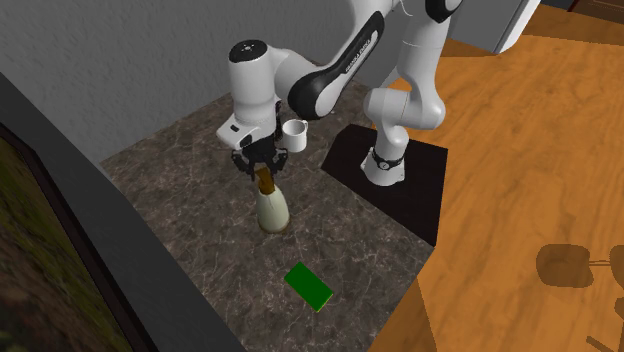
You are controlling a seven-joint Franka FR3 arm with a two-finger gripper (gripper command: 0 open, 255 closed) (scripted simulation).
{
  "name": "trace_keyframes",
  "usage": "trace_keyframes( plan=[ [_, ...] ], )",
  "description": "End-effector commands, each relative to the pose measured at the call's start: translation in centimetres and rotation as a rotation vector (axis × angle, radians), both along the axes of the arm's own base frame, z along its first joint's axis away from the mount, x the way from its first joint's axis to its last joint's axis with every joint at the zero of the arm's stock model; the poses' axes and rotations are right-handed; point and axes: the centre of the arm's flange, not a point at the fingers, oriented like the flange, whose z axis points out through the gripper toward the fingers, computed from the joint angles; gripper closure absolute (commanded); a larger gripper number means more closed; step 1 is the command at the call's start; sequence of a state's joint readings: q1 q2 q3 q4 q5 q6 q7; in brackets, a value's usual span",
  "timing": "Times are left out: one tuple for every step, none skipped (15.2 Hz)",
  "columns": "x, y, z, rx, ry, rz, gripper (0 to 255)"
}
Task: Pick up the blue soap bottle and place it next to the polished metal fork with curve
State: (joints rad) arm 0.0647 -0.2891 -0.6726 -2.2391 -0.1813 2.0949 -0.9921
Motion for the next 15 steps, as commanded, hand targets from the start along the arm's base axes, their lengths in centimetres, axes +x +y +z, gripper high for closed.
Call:
trace_keyframes(
  plan=[
    [0.0,0.1,1.0,0.000,0.000,0.000,255],
    [0.0,0.1,1.5,0.000,0.000,0.000,255],
    [0.0,0.1,2.0,0.000,0.000,0.000,255],
    [0.0,0.1,2.6,0.000,0.000,0.000,255],
    [0.0,0.1,3.1,0.000,0.000,0.000,255],
    [0.0,0.1,3.6,0.000,0.000,0.000,255],
    [0.0,0.1,4.2,0.000,0.000,0.000,255],
    [0.0,0.1,4.7,0.000,0.000,0.000,255],
    [0.0,0.1,5.2,0.000,0.000,0.000,255],
    [0.0,0.1,5.7,0.000,0.000,0.000,255],
    [0.0,0.1,6.3,0.000,0.000,0.000,255],
    [0.0,0.1,6.8,0.000,0.000,0.000,255],
    [0.0,0.1,7.3,0.000,0.000,0.000,255],
    [0.0,0.1,7.9,0.000,0.000,0.000,255],
    [0.0,0.1,8.4,0.000,0.000,0.000,255]
  ],
)
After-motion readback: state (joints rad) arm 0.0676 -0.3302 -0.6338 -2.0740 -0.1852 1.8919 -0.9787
